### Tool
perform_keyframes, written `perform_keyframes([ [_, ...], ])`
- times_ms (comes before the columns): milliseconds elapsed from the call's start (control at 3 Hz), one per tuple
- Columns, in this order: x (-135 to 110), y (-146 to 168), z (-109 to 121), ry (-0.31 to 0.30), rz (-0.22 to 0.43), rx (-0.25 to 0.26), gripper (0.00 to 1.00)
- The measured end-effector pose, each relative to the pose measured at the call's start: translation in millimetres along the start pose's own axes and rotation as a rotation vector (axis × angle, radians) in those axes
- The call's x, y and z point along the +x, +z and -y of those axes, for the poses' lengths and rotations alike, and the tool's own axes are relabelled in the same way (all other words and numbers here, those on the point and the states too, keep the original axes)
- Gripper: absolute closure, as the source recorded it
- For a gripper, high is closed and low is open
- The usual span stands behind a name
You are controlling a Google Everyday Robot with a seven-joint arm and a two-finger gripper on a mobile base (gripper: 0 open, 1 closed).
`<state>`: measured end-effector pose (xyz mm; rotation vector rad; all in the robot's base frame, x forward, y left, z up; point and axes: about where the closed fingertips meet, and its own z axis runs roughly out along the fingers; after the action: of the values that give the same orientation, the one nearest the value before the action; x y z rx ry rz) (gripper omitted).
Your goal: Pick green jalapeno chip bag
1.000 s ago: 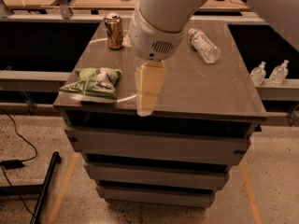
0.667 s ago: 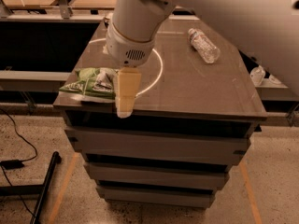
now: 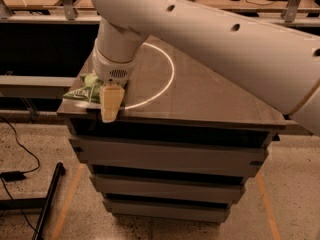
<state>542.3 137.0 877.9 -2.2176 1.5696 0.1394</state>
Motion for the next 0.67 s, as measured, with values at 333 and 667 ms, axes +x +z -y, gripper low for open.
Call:
perform_keyframes([
  [333, -18.6, 11.5, 9.9, 0.004, -0.010, 0.006, 0.57],
  [667, -18.9, 16.5, 10.4, 0.011, -0.021, 0.006, 0.80],
])
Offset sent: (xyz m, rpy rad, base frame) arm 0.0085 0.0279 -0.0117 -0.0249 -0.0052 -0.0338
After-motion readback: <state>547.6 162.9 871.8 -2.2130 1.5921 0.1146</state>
